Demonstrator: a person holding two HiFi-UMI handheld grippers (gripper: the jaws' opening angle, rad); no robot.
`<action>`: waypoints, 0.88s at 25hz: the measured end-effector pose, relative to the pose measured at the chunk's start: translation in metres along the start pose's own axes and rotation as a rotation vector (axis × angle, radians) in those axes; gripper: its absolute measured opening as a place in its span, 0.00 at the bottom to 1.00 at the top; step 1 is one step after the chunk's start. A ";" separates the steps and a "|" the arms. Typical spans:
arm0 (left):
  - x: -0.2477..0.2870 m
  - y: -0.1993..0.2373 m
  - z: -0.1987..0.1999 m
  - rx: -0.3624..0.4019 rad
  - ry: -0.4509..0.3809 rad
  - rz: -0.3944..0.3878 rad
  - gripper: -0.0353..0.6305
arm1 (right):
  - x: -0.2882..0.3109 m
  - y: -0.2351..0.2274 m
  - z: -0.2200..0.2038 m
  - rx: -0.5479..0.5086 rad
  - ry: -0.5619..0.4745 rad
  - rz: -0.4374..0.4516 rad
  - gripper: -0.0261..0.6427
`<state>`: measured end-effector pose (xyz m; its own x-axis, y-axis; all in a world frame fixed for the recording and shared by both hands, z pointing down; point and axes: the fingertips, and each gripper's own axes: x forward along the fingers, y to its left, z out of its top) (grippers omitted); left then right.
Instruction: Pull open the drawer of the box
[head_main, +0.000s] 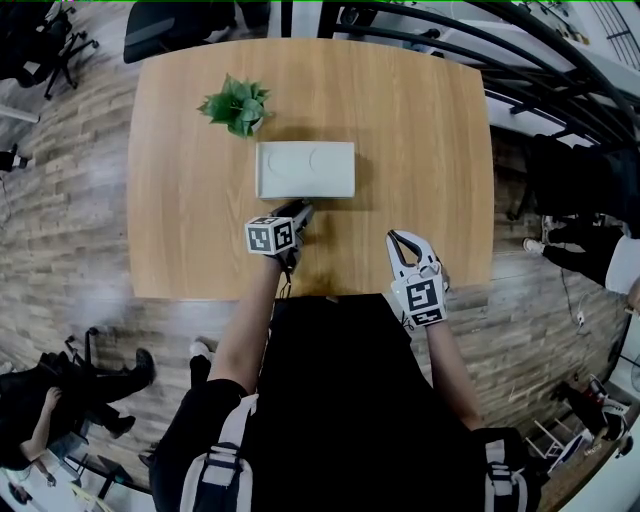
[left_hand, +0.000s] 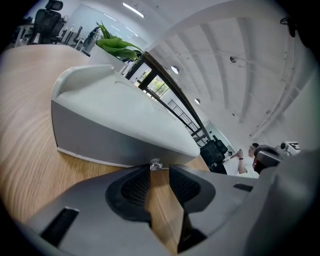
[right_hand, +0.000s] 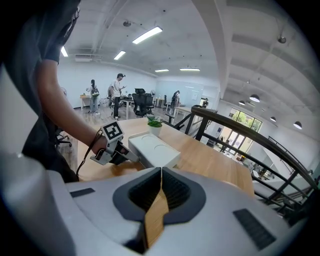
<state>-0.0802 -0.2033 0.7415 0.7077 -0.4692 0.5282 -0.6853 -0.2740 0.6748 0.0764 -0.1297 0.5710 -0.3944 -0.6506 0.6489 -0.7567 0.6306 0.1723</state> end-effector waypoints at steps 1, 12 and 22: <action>0.001 0.000 0.000 -0.005 -0.001 0.005 0.25 | 0.000 0.000 -0.001 -0.001 0.001 0.000 0.08; 0.002 0.008 0.002 -0.070 -0.021 0.009 0.18 | -0.007 -0.001 -0.003 0.005 0.006 -0.008 0.08; 0.000 0.006 0.001 -0.099 -0.043 0.031 0.18 | -0.008 -0.002 0.003 -0.044 -0.007 0.043 0.08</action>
<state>-0.0844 -0.2055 0.7456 0.6770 -0.5126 0.5281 -0.6848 -0.1758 0.7073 0.0802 -0.1268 0.5632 -0.4294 -0.6255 0.6514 -0.7153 0.6759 0.1775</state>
